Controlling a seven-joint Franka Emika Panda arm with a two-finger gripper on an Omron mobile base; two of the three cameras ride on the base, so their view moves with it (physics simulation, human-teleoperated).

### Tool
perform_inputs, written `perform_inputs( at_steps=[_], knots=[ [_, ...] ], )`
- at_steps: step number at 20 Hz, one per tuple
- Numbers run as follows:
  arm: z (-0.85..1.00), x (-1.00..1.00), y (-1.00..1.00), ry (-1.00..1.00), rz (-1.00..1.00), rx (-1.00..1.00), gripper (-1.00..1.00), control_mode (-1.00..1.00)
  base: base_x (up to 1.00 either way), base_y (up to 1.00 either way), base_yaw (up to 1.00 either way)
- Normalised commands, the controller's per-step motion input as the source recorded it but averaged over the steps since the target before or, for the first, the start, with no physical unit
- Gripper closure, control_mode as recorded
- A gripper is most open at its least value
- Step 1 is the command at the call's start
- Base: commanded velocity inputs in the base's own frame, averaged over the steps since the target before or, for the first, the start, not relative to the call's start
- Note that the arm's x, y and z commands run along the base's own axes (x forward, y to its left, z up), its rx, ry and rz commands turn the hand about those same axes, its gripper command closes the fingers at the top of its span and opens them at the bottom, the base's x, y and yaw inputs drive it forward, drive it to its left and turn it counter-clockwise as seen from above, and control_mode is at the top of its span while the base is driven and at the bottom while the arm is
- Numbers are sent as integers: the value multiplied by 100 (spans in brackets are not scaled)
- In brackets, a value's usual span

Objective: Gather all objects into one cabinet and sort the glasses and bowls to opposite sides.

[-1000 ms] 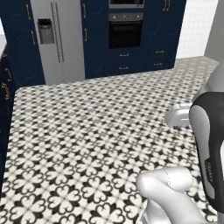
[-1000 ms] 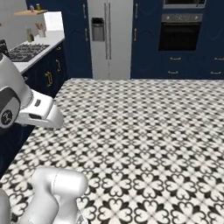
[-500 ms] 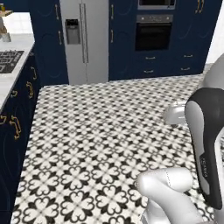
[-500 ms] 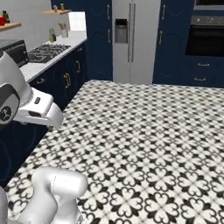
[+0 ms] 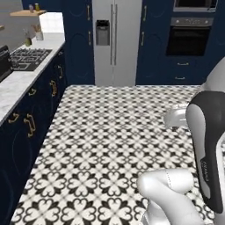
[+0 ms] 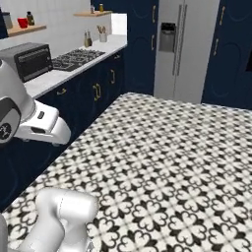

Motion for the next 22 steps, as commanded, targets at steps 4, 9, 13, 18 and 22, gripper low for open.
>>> perform_inputs(
  at_steps=[4,9,13,18,22],
  knots=[
    [0,0,0,0,0,0,-100,100,17,-24,71],
    [0,0,0,0,0,0,-100,100,-15,0,100],
    [0,0,0,0,0,0,-100,100,-7,0,100],
    [0,0,0,0,0,0,-100,100,0,0,100],
    [0,0,0,0,0,0,-100,100,1,24,91]
  ],
)
